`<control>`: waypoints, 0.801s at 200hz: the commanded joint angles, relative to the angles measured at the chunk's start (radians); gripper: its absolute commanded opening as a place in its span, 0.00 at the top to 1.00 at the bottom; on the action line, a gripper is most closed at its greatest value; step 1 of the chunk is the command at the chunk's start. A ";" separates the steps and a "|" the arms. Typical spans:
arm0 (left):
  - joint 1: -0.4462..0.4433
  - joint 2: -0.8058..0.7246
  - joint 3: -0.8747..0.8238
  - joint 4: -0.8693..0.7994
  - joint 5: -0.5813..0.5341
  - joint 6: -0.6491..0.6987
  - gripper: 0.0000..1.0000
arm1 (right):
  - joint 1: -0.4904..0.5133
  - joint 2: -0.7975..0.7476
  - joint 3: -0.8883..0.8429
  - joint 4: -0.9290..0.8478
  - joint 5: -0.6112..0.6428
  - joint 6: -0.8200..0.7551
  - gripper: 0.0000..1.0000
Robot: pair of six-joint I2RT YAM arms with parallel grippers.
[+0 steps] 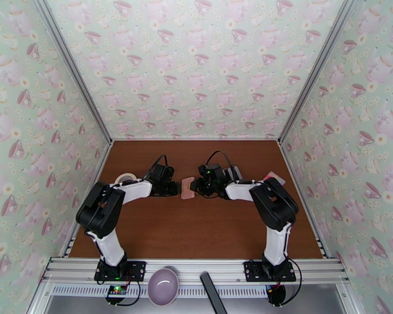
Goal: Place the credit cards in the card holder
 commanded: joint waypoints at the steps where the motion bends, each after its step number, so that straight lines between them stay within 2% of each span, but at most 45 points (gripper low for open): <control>1: 0.033 -0.090 -0.034 -0.032 -0.001 0.003 0.58 | 0.040 -0.124 0.079 -0.281 0.202 -0.157 0.94; 31: 0.071 -0.164 -0.078 -0.030 -0.002 0.005 0.58 | 0.132 -0.155 0.227 -0.586 0.474 -0.286 0.94; 65: 0.098 -0.193 -0.115 -0.025 0.007 0.011 0.57 | 0.212 -0.091 0.370 -0.824 0.780 -0.371 0.94; 111: 0.109 -0.208 -0.178 0.019 0.016 0.001 0.57 | 0.279 0.047 0.505 -1.026 1.147 -0.424 0.95; 160: 0.122 -0.213 -0.224 0.041 0.029 0.003 0.57 | 0.379 0.240 0.670 -1.179 1.420 -0.428 0.98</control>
